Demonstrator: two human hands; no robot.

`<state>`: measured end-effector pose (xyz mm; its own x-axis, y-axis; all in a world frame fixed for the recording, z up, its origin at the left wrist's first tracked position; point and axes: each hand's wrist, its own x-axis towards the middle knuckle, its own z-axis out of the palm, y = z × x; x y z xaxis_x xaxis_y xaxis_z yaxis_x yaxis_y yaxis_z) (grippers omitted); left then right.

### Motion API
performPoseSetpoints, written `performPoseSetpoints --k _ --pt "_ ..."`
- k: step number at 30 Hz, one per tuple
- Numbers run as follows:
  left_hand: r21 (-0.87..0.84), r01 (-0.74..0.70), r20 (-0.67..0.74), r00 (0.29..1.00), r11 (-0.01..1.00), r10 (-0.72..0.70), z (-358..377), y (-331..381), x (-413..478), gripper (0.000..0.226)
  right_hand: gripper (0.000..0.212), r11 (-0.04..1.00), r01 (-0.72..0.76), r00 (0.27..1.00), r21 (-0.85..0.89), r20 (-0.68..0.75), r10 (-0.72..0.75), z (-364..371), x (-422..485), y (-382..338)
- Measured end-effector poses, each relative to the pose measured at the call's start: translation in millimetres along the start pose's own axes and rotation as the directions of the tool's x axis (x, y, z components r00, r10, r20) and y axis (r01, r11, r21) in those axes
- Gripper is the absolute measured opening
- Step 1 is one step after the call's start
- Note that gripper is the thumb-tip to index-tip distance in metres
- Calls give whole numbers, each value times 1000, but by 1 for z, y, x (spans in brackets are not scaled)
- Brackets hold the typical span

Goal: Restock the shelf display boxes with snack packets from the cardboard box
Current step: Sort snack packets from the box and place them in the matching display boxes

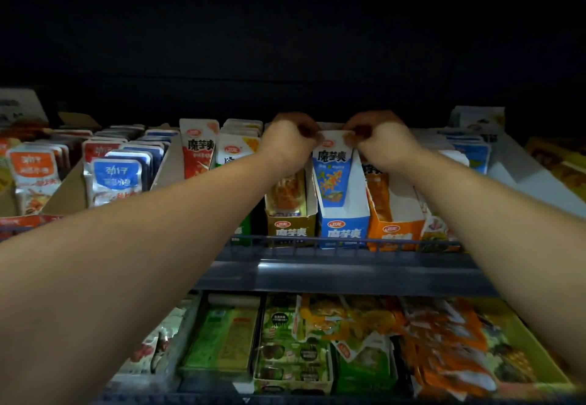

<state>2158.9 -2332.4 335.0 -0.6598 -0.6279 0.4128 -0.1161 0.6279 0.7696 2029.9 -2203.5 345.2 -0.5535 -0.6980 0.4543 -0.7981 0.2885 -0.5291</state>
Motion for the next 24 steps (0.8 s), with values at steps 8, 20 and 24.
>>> performPoseSetpoints --k 8,20,24 --pt "76 13 -92 996 997 -6 5 -5 18 11 29 1000 -27 993 6 -116 27 15 15 10" --pt "75 -14 -140 990 997 24 -7 -3 16 15 20 963 130 970 -238 -169 -172 14 -41 -2" --pt "76 -84 -79 993 994 90 -32 -1 -20 9 17 948 214 955 -235 -151 -254 12 -92 -16"
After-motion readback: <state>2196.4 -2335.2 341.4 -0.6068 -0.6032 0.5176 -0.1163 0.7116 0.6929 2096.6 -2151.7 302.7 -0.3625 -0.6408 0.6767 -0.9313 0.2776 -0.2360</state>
